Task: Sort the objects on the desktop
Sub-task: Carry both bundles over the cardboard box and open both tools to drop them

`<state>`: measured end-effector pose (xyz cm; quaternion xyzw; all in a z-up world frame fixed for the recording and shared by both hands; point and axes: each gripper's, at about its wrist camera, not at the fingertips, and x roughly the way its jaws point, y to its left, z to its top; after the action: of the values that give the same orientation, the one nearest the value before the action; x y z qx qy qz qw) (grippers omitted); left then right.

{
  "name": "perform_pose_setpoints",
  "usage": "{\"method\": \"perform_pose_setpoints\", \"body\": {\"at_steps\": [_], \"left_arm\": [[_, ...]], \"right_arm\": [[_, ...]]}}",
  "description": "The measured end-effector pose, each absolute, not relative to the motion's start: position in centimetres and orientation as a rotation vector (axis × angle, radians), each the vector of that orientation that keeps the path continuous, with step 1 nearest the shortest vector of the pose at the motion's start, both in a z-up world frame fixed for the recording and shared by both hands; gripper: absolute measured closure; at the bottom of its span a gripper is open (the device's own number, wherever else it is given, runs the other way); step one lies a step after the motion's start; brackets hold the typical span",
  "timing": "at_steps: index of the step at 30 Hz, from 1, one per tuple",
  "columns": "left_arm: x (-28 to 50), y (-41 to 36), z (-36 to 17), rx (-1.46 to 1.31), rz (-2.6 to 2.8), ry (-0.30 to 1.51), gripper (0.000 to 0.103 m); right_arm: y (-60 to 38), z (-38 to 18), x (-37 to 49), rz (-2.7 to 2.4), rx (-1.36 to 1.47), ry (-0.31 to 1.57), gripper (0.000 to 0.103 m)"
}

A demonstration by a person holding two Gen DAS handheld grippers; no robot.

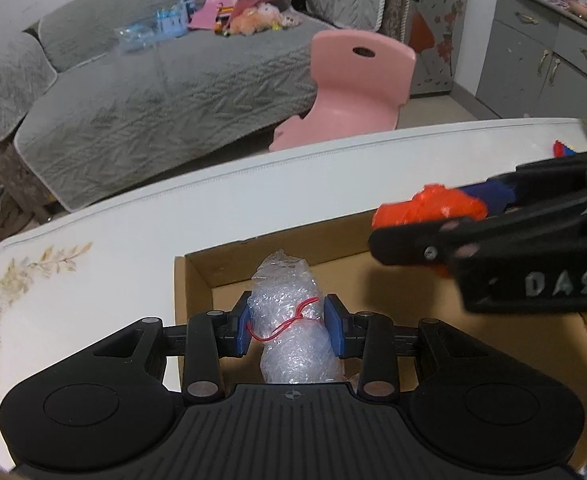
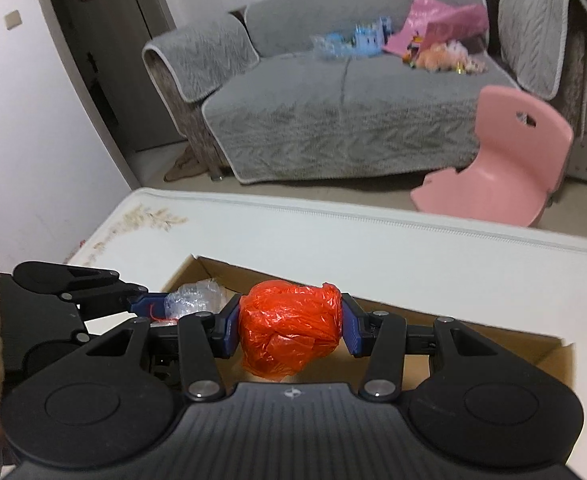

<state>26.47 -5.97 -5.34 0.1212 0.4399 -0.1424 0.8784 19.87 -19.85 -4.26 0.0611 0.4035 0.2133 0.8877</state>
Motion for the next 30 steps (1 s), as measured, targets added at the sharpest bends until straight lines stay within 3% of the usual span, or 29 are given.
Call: {"method": "perform_pose_setpoints", "body": {"at_steps": [15, 19, 23, 30], "left_arm": [[26.1, -5.9, -7.4, 0.244, -0.301, 0.932, 0.057], [25.8, -6.2, -7.0, 0.251, -0.289, 0.886, 0.05], [25.0, -6.3, -6.2, 0.241, -0.28, 0.84, 0.032], [20.5, -5.8, -4.3, 0.28, -0.273, 0.778, 0.025]], "right_arm": [[-18.2, -6.8, 20.5, 0.41, 0.092, 0.894, 0.057], [-18.1, -6.3, 20.2, 0.392, 0.074, 0.869, 0.053], [-18.4, -5.3, 19.8, 0.382, 0.079, 0.839, 0.045], [-20.9, -3.6, 17.0, 0.403, 0.049, 0.818, 0.042]]}}
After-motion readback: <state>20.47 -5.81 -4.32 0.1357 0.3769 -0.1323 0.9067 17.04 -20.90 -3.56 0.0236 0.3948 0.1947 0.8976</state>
